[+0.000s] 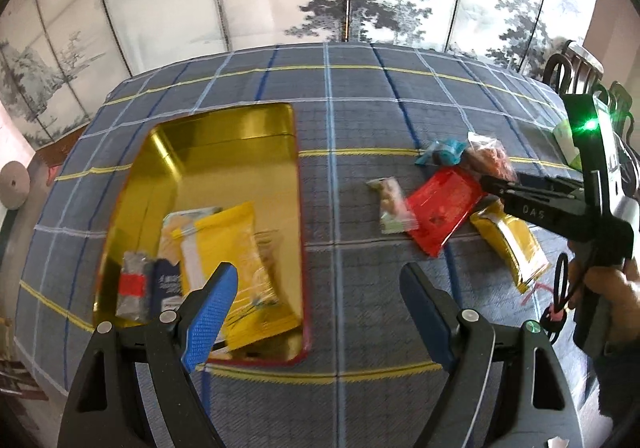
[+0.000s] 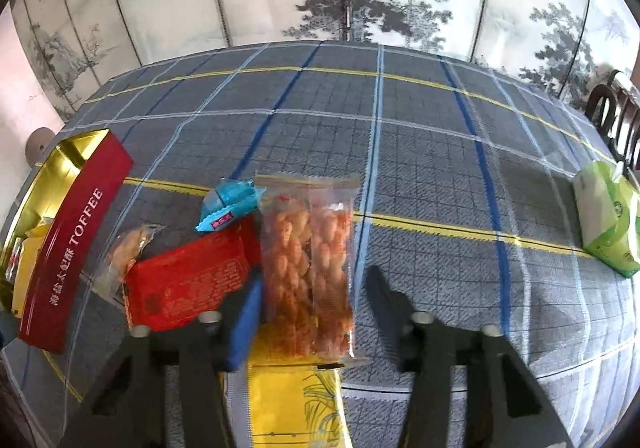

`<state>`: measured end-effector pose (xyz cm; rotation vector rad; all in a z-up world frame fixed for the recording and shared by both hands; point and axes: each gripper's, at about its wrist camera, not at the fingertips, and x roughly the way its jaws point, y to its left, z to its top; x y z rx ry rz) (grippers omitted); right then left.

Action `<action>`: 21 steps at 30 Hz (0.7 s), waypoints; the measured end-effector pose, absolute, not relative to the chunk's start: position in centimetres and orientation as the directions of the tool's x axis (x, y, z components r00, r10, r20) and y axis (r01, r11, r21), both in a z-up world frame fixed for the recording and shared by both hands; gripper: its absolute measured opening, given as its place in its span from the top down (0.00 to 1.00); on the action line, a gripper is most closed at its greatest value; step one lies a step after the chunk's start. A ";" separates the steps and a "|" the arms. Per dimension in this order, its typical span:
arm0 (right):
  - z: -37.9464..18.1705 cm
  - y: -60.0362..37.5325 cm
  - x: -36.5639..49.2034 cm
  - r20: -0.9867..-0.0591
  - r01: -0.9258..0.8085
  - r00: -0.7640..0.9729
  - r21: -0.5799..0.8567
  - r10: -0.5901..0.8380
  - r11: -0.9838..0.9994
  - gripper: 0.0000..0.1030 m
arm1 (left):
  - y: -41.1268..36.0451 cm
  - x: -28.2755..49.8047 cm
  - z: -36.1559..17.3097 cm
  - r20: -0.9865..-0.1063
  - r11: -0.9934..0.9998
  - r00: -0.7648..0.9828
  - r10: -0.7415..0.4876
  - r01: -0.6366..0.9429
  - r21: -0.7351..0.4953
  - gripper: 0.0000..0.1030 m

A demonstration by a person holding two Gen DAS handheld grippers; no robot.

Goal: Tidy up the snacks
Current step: 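Move the right tool to the pile and grasp the clear orange twist-snack bag, then grasp the small clear snack packet with the left tool while right holds the twist bag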

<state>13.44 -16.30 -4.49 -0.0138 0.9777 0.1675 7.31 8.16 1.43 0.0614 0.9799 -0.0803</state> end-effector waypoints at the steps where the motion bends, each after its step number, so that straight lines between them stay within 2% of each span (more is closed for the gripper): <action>1: -4.6 -16.3 13.4 -0.828 -0.150 0.544 0.068 0.140 0.986 0.61 | 7.9 7.5 1.4 -0.832 0.995 0.553 -0.039 0.095 0.017 0.22; 11: -3.5 -18.1 12.0 -0.780 -0.149 0.614 0.035 0.120 0.988 0.63 | 6.3 9.0 0.5 -0.841 0.996 0.539 -0.049 0.084 -0.004 0.22; 17: -3.2 -20.9 11.2 -0.757 -0.085 0.652 -0.025 0.037 0.996 0.63 | 5.3 9.9 0.1 -0.844 0.996 0.532 -0.060 0.090 -0.014 0.22; 21: -4.2 -22.8 11.0 -0.763 -0.034 0.647 -0.040 -0.008 0.999 0.63 | 4.8 10.6 -0.2 -0.849 0.995 0.523 -0.078 0.100 -0.030 0.28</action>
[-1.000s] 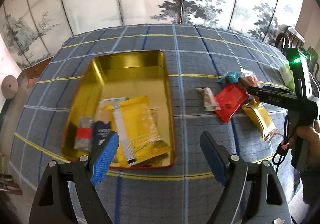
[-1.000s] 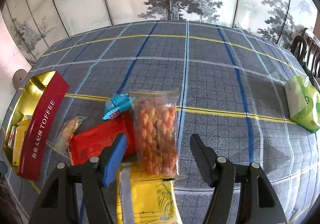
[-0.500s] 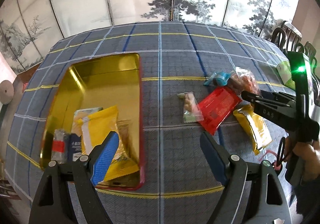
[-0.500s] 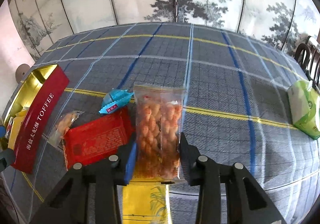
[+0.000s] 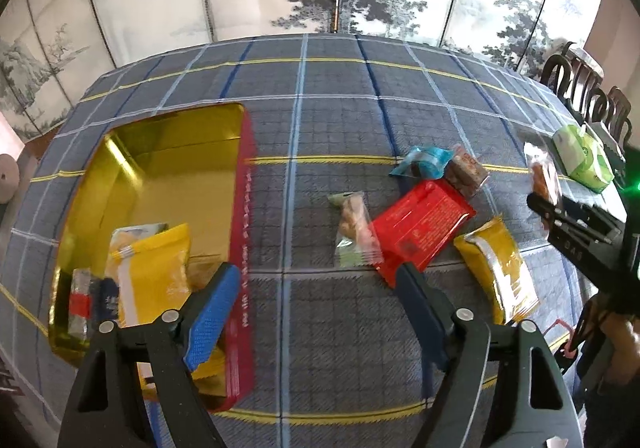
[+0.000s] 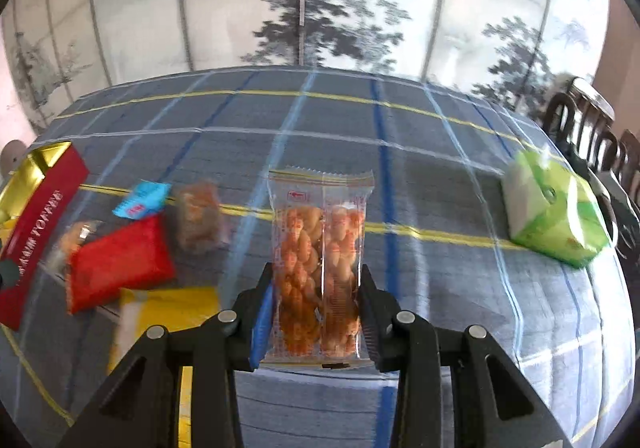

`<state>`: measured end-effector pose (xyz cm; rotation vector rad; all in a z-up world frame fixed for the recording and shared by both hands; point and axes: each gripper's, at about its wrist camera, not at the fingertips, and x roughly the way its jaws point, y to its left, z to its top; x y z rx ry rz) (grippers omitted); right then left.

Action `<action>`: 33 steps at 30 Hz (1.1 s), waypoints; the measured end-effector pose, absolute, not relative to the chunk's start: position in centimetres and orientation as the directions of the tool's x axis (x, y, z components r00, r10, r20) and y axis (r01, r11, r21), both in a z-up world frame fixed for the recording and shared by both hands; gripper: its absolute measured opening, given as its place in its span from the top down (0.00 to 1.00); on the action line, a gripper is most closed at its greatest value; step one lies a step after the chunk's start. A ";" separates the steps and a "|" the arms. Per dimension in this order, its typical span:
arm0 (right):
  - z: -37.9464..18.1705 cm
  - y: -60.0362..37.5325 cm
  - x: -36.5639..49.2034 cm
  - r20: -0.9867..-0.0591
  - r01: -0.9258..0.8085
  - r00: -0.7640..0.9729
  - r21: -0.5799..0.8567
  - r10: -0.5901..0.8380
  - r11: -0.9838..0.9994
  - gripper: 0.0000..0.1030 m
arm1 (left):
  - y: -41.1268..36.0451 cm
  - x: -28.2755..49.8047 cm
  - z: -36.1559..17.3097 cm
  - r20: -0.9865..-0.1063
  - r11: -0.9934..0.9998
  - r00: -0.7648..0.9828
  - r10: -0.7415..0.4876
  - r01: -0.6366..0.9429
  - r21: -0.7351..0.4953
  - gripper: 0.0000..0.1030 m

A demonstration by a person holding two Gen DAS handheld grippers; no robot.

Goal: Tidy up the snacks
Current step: 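Grasp the small clear snack packet with the left tool while right holds the twist bag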

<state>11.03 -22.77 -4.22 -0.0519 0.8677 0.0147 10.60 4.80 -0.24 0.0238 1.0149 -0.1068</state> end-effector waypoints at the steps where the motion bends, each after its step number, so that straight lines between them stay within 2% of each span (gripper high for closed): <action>1: -4.6 -23.2 11.0 -0.767 -0.023 0.642 -0.038 -0.014 0.999 0.63 | 4.7 10.8 -0.3 -0.851 0.994 0.520 -0.082 0.102 -0.034 0.30; 3: -5.2 -23.9 10.9 -0.774 -0.008 0.633 -0.034 -0.021 0.999 0.63 | 4.4 11.1 -0.4 -0.853 0.993 0.514 -0.096 0.113 -0.044 0.41; 4: -5.4 -24.1 10.9 -0.777 -0.004 0.629 -0.034 -0.024 0.999 0.63 | 4.3 11.3 -0.4 -0.853 0.992 0.512 -0.100 0.118 -0.045 0.42; 18: -6.3 -24.7 10.9 -0.772 0.008 0.636 -0.012 -0.015 1.000 0.63 | 3.1 13.9 -1.5 -0.867 0.986 0.480 -0.136 0.151 -0.071 0.59; 25: -6.2 -24.6 10.9 -0.772 0.008 0.636 -0.011 -0.014 1.000 0.63 | 3.5 15.4 -2.5 -0.876 0.985 0.456 -0.157 0.132 -0.107 0.63; 27: -6.2 -24.5 10.9 -0.772 0.008 0.635 -0.012 -0.014 1.000 0.63 | 3.4 15.9 -2.7 -0.877 0.984 0.450 -0.167 0.132 -0.120 0.69; 33: -6.2 -24.4 10.9 -0.772 0.008 0.635 -0.012 -0.014 1.000 0.62 | 2.7 16.5 -3.5 -0.886 0.981 0.431 -0.170 0.156 -0.112 0.74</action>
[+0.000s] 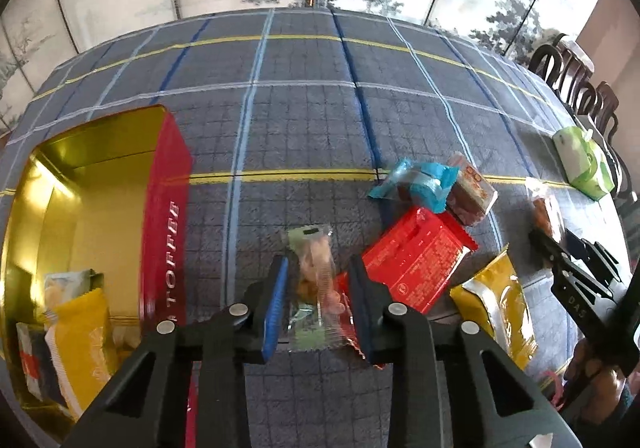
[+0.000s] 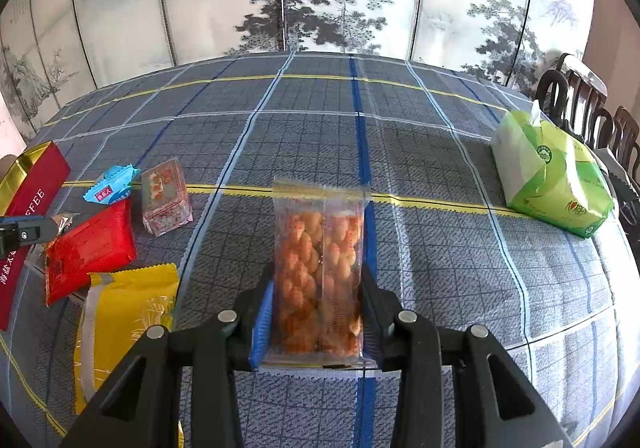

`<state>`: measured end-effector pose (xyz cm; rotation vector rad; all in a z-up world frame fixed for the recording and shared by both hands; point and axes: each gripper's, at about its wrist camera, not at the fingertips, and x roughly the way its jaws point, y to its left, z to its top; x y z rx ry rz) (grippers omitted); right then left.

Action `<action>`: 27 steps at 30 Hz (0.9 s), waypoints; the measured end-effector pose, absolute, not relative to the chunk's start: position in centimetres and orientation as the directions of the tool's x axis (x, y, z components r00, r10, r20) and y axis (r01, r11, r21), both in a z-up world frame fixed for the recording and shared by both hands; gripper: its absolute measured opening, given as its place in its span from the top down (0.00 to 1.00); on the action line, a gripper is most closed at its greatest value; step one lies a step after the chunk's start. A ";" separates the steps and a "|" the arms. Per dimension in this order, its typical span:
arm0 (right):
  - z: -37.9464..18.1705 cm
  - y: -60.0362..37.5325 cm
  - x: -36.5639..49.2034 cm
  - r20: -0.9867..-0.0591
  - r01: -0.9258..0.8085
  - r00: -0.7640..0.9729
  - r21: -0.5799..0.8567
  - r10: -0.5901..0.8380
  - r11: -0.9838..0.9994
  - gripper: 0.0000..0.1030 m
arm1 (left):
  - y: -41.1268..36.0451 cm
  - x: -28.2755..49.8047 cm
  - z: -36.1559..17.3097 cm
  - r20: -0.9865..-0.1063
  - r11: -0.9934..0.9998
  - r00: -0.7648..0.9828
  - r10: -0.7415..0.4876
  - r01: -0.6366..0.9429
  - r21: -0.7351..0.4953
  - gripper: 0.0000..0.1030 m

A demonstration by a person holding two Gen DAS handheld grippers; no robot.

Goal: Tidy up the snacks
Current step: 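Grasp the small clear snack packet with the left tool while right holds the twist bag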

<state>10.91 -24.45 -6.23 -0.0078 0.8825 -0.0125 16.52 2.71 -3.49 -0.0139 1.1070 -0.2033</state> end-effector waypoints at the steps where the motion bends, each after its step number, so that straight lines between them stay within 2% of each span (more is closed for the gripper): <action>1: -6.2 -24.5 10.9 -0.772 0.008 0.635 -0.012 -0.014 1.000 0.62 | 2.7 16.5 -3.6 -0.887 0.982 0.430 -0.169 0.156 -0.111 0.75; 9: -6.2 -24.4 10.9 -0.772 0.008 0.635 -0.013 -0.016 1.000 0.62 | 3.1 16.5 -3.8 -0.891 0.981 0.421 -0.173 0.154 -0.118 0.82; 27: -6.2 -24.2 11.0 -0.773 0.009 0.634 -0.016 -0.018 1.000 0.62 | 3.3 13.4 -1.3 -0.869 0.980 0.468 -0.158 0.183 -0.080 0.83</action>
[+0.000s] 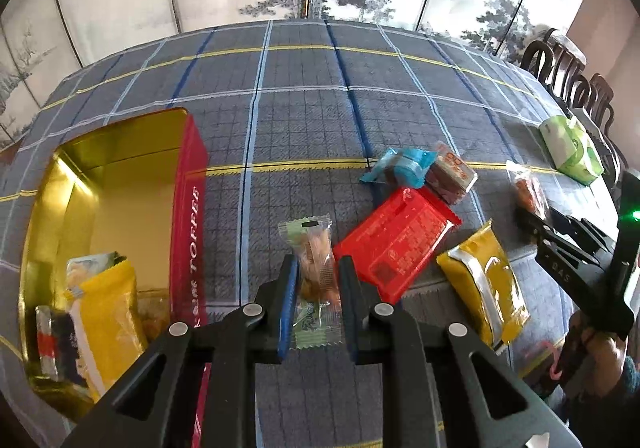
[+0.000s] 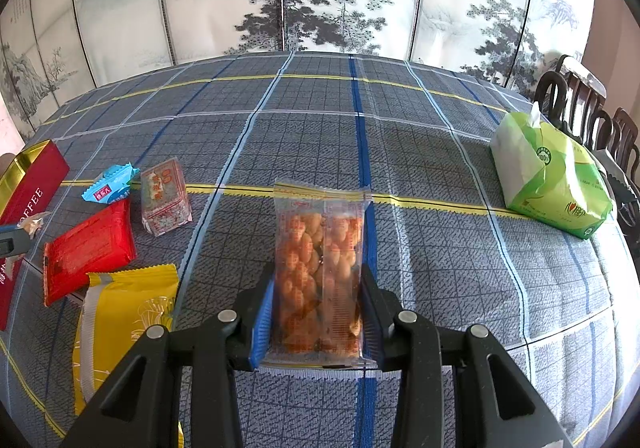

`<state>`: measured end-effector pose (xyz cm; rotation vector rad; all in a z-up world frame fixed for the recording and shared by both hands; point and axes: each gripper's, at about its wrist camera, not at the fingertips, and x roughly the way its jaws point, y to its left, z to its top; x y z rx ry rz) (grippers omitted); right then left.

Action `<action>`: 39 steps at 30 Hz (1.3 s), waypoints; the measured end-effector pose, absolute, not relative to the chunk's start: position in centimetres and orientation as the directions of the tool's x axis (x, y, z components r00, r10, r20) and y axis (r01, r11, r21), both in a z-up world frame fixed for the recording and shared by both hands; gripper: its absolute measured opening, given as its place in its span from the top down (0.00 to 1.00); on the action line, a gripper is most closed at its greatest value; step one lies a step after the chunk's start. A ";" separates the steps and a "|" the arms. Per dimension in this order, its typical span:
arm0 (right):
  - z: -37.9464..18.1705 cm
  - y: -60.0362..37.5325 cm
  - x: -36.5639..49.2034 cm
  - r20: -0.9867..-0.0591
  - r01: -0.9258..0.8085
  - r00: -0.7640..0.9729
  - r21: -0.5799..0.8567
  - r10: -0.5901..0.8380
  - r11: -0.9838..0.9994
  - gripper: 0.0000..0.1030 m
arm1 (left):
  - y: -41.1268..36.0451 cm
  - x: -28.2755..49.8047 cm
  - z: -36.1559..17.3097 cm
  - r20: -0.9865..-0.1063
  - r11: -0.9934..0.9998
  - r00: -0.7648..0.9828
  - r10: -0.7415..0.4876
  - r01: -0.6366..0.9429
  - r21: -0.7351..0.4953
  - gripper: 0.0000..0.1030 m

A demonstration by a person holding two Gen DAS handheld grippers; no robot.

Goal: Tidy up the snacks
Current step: 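Grasp the small clear snack packet with the left tool while right holds the twist bag, then carry the small clear packet into the gold tin and open the left tool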

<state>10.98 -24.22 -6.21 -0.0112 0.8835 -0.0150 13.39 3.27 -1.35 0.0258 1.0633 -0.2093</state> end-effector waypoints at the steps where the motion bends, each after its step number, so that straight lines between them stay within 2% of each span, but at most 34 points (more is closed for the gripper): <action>1: -6.2 -24.2 11.0 -0.773 0.009 0.634 -0.016 -0.018 1.000 0.62 | 3.3 13.1 -1.0 -0.865 0.979 0.477 -0.159 0.186 -0.078 0.83; 9: -6.2 -24.2 11.0 -0.773 0.009 0.634 -0.017 -0.019 1.000 0.62 | 4.7 11.1 2.4 -0.826 0.984 0.546 -0.141 0.172 -0.054 0.83; 17: -6.1 -24.2 11.0 -0.773 0.009 0.634 -0.018 -0.019 1.000 0.62 | 10.3 10.0 4.5 -0.808 0.998 0.587 -0.060 0.061 -0.030 0.83; 28: -6.1 -24.1 11.0 -0.773 0.009 0.634 -0.020 -0.021 1.000 0.62 | 17.4 8.7 1.8 -0.849 0.996 0.527 0.024 -0.081 -0.022 0.83; 39: -6.1 -24.1 11.0 -0.772 0.009 0.635 -0.034 -0.032 0.999 0.62 | 20.0 8.4 -0.6 -0.875 0.992 0.481 0.053 -0.125 -0.009 0.83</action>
